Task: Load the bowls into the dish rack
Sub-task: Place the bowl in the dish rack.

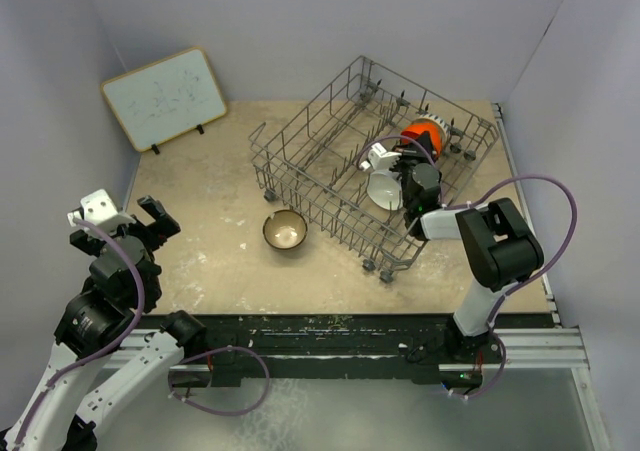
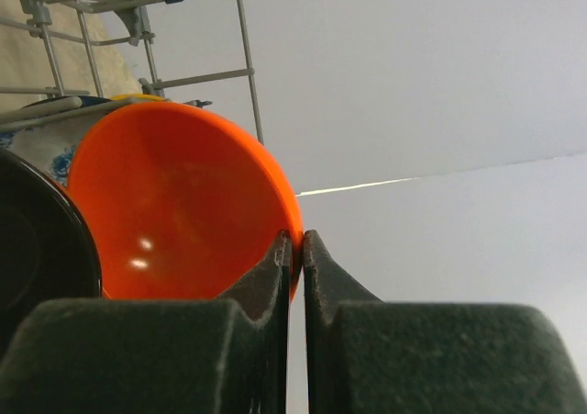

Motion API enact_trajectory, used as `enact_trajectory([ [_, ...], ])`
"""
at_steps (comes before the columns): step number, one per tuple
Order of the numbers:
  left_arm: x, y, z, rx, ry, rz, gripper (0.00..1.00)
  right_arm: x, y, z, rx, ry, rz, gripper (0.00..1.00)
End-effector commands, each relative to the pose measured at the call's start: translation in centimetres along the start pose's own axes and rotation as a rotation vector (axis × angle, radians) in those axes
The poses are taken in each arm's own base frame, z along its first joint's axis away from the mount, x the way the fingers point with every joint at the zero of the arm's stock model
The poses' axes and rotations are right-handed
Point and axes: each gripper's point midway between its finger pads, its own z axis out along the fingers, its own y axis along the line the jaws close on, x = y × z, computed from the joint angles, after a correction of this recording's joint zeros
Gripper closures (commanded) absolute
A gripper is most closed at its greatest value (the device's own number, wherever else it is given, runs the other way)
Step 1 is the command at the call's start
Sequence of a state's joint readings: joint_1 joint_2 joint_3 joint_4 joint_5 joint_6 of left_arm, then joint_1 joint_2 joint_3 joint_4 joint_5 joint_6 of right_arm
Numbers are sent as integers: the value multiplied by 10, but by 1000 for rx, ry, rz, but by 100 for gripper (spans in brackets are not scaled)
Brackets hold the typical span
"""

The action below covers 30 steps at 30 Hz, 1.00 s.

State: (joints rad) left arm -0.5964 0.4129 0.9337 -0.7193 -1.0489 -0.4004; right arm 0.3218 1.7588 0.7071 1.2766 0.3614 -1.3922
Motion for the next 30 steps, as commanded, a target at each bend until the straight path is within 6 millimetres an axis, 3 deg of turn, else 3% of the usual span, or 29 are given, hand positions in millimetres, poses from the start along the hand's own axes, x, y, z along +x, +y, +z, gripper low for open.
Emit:
enact_trajectory([
  [1,-2,-2,2,-6,-13,-7,1,15,11,-3,-37,78,-79,94],
  [6,-1,-4,3,-1,-14,-8,1,12,9,-4,-51,66,-60,91],
  [13,-1,-4,3,-1,-15,-11,1,4,6,-6,-55,54,-22,70],
  [19,-3,-6,3,6,-17,-11,1,-1,-16,-8,-41,40,112,62],
  [25,-8,-9,3,16,-27,-22,1,-12,-50,-10,-3,-5,259,42],
  [30,-9,-10,3,23,-28,-29,1,-21,-66,-11,-13,-38,345,25],
])
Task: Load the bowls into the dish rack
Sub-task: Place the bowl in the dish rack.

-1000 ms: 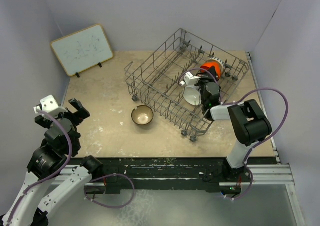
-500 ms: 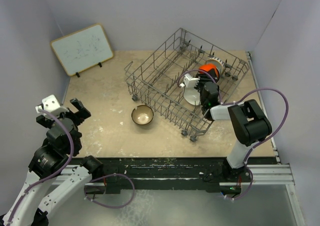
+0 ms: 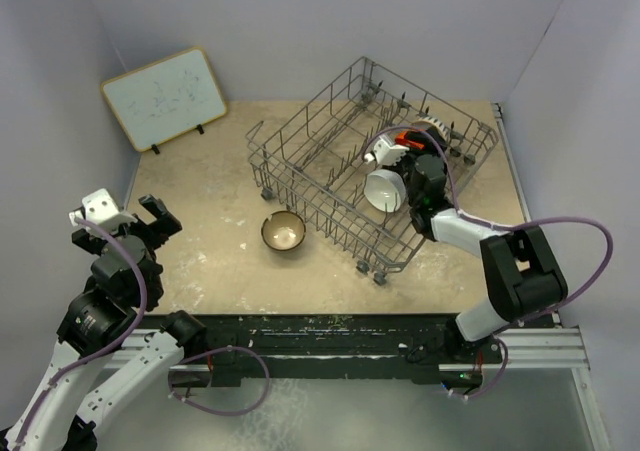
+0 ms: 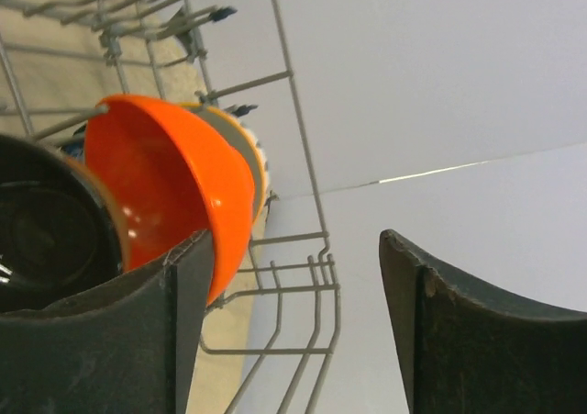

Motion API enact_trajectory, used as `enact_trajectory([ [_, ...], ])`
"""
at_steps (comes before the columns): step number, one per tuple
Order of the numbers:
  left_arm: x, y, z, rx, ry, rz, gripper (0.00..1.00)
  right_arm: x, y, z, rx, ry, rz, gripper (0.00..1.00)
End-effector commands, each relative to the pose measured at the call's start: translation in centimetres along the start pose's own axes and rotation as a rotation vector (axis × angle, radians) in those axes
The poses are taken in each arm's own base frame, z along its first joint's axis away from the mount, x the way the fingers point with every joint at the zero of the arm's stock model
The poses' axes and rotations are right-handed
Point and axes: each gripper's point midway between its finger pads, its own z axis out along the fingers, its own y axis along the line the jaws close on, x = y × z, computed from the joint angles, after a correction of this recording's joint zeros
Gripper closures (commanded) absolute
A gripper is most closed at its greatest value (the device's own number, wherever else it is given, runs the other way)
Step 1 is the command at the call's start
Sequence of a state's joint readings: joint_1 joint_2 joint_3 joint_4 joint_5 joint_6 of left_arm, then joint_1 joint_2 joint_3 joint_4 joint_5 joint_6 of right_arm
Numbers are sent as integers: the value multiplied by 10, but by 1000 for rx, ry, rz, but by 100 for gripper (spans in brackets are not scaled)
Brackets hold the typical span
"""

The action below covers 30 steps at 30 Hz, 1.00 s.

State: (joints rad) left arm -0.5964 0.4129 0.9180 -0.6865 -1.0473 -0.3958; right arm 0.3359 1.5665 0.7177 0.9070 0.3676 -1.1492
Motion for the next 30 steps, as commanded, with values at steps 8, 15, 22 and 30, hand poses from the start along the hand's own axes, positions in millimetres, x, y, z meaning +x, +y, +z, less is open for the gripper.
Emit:
enact_trajectory([
  [8,-13,-6,-1,25,-25,-28,1,-34,-85,-9,178,-85,323,0],
  [15,-14,-6,-1,23,-21,-25,1,-40,-115,-15,223,-93,440,0],
  [22,-16,-8,0,21,-19,-17,1,-53,-136,-19,93,-12,667,0],
  [30,-20,-11,3,-1,-17,-2,1,-57,-107,-20,-107,78,700,0],
])
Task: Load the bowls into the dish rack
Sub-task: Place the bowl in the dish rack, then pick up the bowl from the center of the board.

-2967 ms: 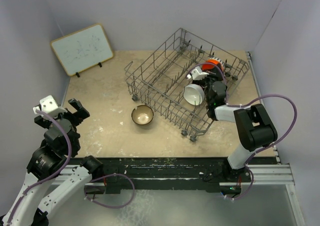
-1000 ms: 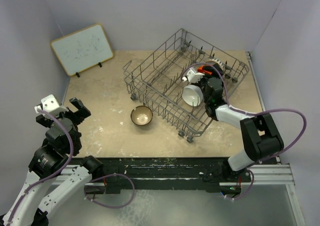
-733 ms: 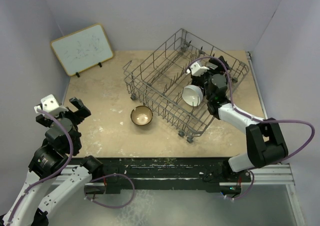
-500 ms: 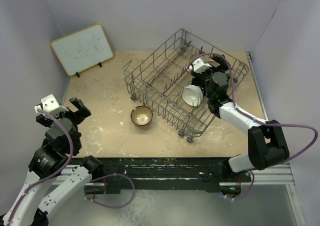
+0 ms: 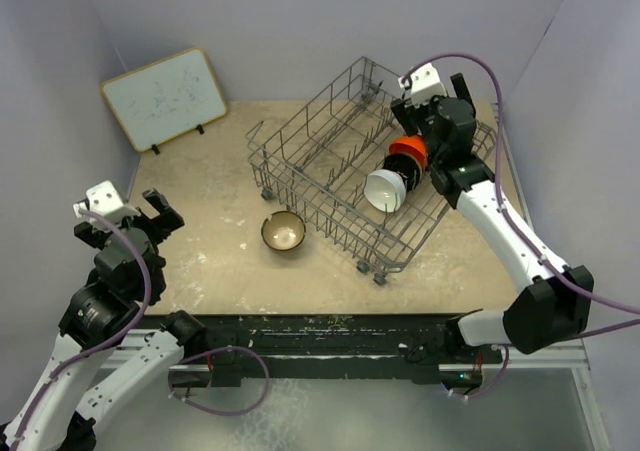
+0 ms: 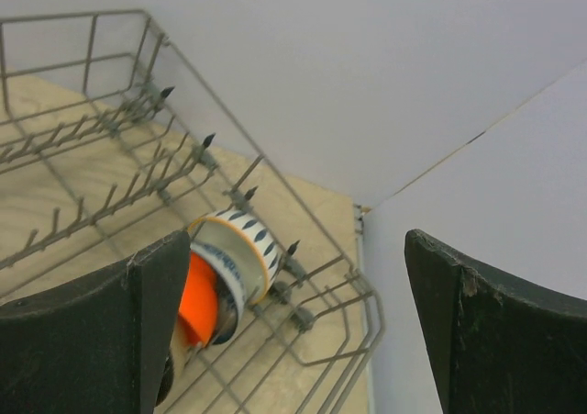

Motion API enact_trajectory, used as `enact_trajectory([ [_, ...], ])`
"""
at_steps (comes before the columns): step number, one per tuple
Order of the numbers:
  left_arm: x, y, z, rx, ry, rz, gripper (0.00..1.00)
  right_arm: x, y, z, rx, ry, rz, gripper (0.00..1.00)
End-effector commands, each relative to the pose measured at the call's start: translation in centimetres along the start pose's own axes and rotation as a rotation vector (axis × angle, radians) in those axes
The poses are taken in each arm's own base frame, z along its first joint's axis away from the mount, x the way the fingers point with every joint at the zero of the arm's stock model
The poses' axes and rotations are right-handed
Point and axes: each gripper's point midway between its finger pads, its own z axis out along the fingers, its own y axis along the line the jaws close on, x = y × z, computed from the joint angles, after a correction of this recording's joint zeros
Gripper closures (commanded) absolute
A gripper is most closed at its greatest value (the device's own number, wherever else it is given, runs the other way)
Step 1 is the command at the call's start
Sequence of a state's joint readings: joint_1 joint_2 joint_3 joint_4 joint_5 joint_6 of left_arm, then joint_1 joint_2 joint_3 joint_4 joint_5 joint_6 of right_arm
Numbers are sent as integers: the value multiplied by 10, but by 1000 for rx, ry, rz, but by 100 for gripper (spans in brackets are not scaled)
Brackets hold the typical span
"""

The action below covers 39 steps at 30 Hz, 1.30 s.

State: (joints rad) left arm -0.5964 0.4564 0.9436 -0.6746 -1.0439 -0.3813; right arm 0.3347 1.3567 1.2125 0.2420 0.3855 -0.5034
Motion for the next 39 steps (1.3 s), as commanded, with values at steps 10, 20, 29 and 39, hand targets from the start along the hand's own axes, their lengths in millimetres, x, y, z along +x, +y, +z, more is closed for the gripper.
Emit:
enact_trajectory([
  [10,-16,-16,5,-13,14,-11,1,57,71,26,-191,282,138,3],
  [20,-14,-23,9,-19,31,5,1,71,93,62,-156,259,167,2],
  [29,-10,-23,11,-32,34,16,1,94,92,89,-13,311,182,1],
  [39,-2,-30,17,-28,37,39,1,106,78,102,135,318,141,1],
])
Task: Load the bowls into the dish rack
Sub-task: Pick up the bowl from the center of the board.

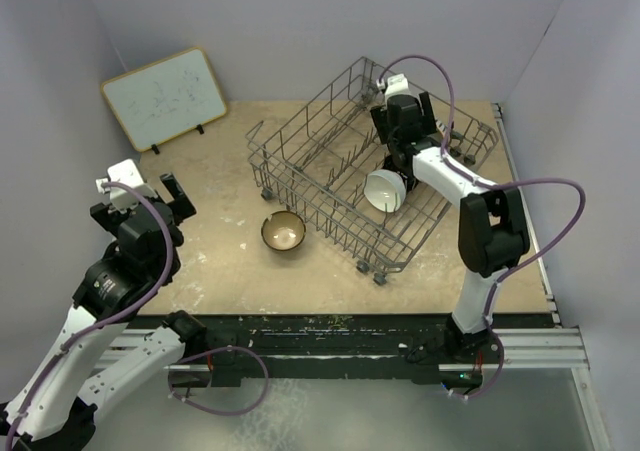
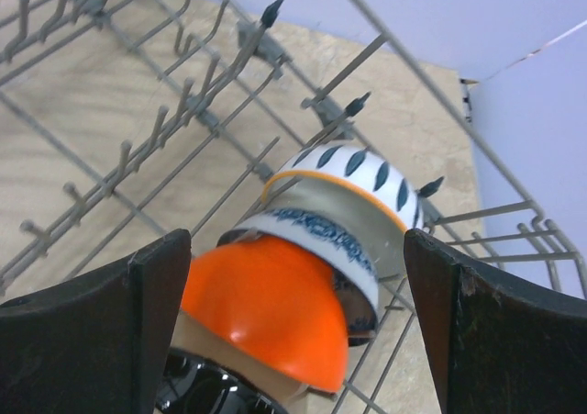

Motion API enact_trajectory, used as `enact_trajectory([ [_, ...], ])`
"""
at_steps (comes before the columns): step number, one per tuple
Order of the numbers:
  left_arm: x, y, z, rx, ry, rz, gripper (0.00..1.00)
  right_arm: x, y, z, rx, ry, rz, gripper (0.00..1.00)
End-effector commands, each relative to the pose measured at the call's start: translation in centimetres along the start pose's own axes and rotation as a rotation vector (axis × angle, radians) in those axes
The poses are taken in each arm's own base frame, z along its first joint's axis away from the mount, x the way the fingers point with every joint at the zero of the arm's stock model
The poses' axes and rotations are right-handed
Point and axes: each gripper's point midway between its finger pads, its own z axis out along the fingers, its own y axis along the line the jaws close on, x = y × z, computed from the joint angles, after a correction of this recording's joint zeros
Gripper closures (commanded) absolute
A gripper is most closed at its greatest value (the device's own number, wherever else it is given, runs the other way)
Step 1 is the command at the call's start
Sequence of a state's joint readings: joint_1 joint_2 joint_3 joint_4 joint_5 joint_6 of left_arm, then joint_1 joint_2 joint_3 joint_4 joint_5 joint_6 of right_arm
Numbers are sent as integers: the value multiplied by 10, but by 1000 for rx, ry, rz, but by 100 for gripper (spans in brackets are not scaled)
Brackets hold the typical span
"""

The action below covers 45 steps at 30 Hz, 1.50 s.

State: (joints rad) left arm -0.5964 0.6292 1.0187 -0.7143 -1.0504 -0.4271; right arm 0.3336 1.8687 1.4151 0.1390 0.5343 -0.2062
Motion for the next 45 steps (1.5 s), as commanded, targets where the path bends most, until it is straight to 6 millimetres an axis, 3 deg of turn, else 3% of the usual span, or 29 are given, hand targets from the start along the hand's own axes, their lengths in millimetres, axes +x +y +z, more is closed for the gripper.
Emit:
enact_trajectory([
  [1,-6,-6,3,3,-24,-30,1,-33,-25,5,139,-85,52,1],
  [15,-3,-9,5,4,-24,-17,1,-22,-28,13,221,-54,-8,1],
  [26,3,-10,5,17,-15,-25,1,10,-21,0,163,22,-49,0],
  [34,6,-17,6,34,-4,-22,1,14,-33,-20,176,19,-20,0],
  [45,10,-20,5,52,13,-29,1,48,-35,-32,178,76,-49,0],
])
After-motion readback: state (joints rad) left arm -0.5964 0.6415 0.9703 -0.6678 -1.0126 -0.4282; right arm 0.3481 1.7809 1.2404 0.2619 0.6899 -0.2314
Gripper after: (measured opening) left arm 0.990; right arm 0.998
